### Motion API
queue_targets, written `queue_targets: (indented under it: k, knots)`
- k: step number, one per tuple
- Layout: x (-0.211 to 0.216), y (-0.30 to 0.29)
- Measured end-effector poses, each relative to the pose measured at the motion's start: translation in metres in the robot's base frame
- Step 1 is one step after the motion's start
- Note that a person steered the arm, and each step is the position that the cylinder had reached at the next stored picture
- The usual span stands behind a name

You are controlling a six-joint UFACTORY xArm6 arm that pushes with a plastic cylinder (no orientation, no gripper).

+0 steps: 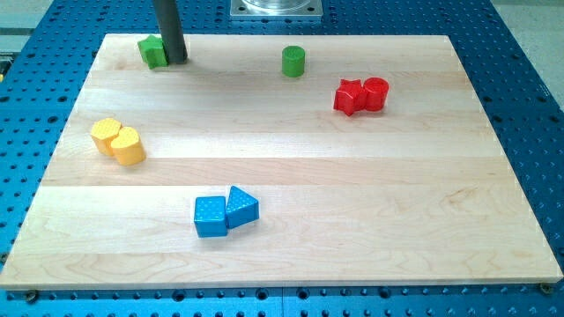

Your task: Push green circle into red star

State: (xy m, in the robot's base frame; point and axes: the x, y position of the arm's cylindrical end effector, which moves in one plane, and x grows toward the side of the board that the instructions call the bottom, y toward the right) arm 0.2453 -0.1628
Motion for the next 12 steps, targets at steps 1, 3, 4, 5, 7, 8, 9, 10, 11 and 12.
queue_targets:
  k: [1, 3, 4, 5, 7, 8, 9, 10, 11, 12]
  knots:
    - [0.019, 0.017]
    - [0.049, -0.037]
    - [0.052, -0.040]
    - [0.052, -0.040]
    - [0.045, -0.016]
    - [0.025, 0.029]
    - [0.003, 0.071]
    - [-0.007, 0.121]
    - [-0.009, 0.177]
    - [0.030, 0.176]
